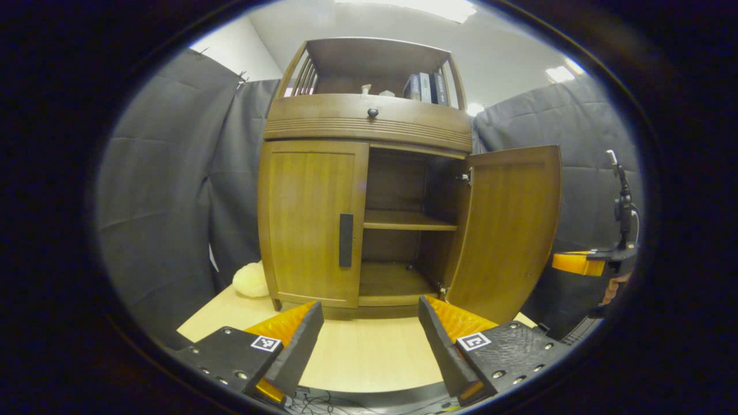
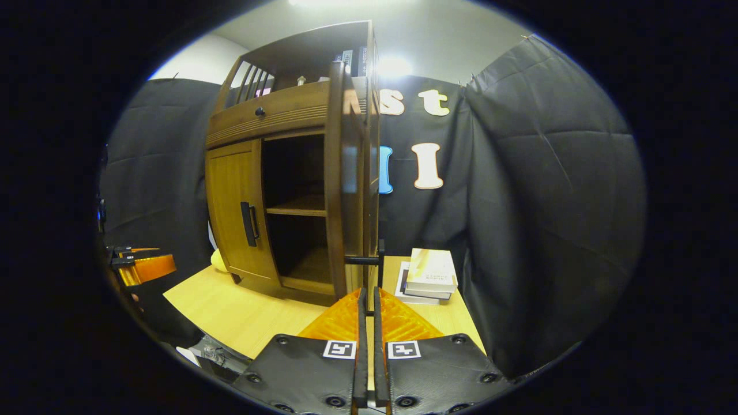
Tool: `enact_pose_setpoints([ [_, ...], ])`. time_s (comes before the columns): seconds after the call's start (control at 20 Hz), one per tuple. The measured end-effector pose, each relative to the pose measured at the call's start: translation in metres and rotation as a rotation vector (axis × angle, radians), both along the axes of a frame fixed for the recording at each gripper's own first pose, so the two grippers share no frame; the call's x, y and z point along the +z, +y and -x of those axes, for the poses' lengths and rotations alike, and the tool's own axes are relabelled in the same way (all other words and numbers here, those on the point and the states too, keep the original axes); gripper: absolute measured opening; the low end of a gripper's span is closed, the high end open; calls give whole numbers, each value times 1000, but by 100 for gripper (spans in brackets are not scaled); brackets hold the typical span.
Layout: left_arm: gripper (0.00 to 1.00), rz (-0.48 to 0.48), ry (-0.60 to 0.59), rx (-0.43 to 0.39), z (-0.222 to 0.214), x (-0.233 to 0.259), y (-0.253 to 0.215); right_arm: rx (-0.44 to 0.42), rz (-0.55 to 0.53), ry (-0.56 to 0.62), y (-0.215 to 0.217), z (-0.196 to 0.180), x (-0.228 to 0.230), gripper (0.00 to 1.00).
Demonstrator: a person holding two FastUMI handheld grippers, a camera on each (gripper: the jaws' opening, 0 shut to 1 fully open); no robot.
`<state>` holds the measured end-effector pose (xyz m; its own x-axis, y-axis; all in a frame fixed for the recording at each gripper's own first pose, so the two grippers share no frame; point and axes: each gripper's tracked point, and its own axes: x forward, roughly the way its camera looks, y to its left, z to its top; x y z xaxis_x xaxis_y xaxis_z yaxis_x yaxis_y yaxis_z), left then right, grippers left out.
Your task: Open the right door of the double-door shoe cabinet with the right hand, and open the left door with the left hand.
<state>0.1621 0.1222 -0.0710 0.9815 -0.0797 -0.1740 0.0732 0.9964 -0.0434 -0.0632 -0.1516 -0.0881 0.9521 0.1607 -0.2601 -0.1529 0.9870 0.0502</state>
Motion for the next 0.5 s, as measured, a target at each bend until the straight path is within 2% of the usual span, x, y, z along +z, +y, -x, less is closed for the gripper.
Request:
enact_pose_setpoints([
  [0.2,95,4,-19,-59,-2,1,2,-33,10,-11,42,29,11,6],
  [0.25,95,4,-24,-72,-2,2,3,-36,6,-21,57,31,15,10],
  [0.5,95,-24,-44,-78,-4,2,19,11,-38,-63,133,19,39,3],
])
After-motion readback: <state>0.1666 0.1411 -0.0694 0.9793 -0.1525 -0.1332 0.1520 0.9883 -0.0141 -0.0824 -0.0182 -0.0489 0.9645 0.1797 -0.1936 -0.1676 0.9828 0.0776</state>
